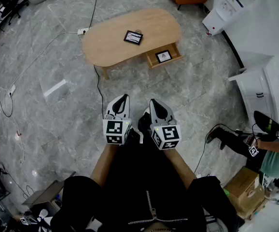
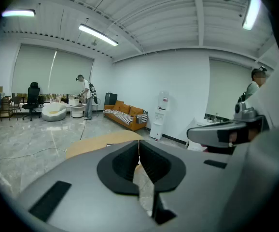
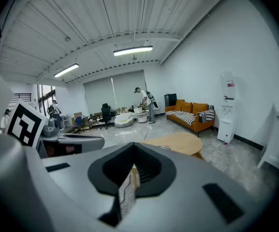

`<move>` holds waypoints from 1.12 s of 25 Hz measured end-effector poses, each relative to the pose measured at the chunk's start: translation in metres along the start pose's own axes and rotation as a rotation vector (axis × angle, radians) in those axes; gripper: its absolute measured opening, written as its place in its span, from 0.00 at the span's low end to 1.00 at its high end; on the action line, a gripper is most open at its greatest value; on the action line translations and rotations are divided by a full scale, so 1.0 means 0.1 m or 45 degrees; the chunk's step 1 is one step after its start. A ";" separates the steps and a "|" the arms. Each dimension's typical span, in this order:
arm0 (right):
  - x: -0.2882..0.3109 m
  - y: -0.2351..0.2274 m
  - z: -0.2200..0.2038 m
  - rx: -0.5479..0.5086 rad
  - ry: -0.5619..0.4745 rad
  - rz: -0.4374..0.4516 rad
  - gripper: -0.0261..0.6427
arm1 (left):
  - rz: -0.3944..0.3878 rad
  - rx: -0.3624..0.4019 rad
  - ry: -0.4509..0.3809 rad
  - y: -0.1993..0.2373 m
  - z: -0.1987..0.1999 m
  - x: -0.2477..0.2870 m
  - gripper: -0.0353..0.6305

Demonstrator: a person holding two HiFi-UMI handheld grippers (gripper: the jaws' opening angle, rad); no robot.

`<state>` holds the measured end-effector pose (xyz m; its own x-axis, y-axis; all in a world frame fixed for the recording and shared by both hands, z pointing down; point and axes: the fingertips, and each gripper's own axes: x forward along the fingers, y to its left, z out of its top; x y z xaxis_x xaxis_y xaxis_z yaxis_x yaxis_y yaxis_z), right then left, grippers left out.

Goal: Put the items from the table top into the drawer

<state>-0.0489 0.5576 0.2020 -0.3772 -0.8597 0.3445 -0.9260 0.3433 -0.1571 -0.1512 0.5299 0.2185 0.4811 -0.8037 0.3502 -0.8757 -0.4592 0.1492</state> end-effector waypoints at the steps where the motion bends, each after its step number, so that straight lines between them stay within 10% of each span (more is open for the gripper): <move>1: -0.01 -0.01 0.00 0.004 -0.003 -0.003 0.05 | -0.003 0.003 -0.002 -0.01 0.00 0.00 0.08; 28: -0.13 0.06 -0.07 0.079 -0.018 0.086 0.05 | -0.068 0.040 0.020 -0.29 -0.02 -0.04 0.07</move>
<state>-0.0496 0.5731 0.2031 -0.4383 -0.8406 0.3182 -0.8953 0.3771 -0.2371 -0.1277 0.5468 0.2145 0.5261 -0.7717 0.3573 -0.8470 -0.5131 0.1390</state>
